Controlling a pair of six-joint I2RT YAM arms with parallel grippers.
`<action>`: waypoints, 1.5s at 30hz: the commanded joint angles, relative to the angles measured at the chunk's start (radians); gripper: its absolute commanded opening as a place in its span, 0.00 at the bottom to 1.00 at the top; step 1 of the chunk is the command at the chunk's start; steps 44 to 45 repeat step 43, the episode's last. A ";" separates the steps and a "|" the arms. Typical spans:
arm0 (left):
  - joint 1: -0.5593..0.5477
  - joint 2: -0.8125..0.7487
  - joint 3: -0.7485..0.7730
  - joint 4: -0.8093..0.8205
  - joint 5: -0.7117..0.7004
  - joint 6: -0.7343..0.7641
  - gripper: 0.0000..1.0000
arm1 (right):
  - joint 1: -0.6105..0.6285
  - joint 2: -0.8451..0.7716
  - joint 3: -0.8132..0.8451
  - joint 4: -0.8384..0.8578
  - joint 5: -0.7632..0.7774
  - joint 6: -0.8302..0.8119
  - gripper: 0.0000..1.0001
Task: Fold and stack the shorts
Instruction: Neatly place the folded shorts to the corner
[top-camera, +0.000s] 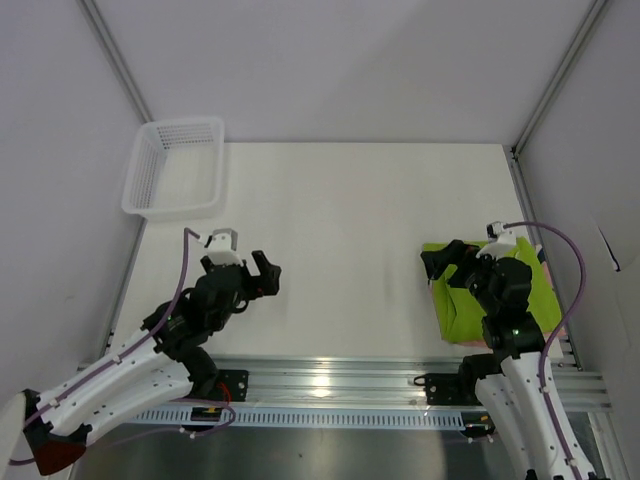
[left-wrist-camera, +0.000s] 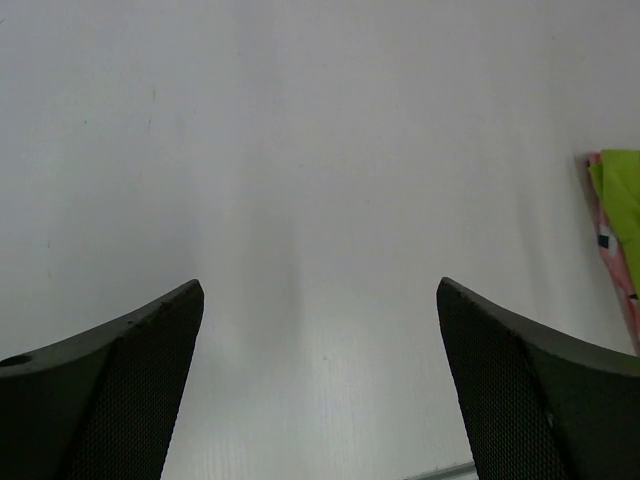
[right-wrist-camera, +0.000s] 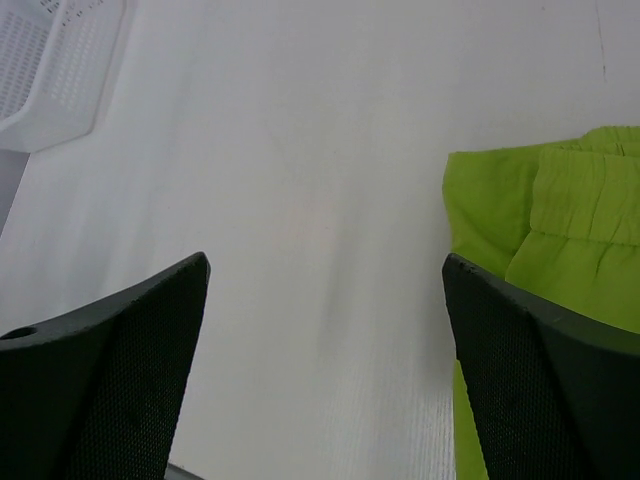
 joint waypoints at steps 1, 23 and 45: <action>0.005 -0.085 -0.087 0.070 -0.040 0.050 0.99 | 0.047 -0.079 -0.054 0.065 0.130 -0.009 1.00; 0.005 -0.249 -0.306 0.208 -0.043 0.111 0.99 | 0.141 -0.151 -0.237 0.168 0.183 -0.007 0.99; 0.005 -0.245 -0.303 0.211 -0.043 0.116 0.99 | 0.141 -0.162 -0.237 0.165 0.168 -0.010 1.00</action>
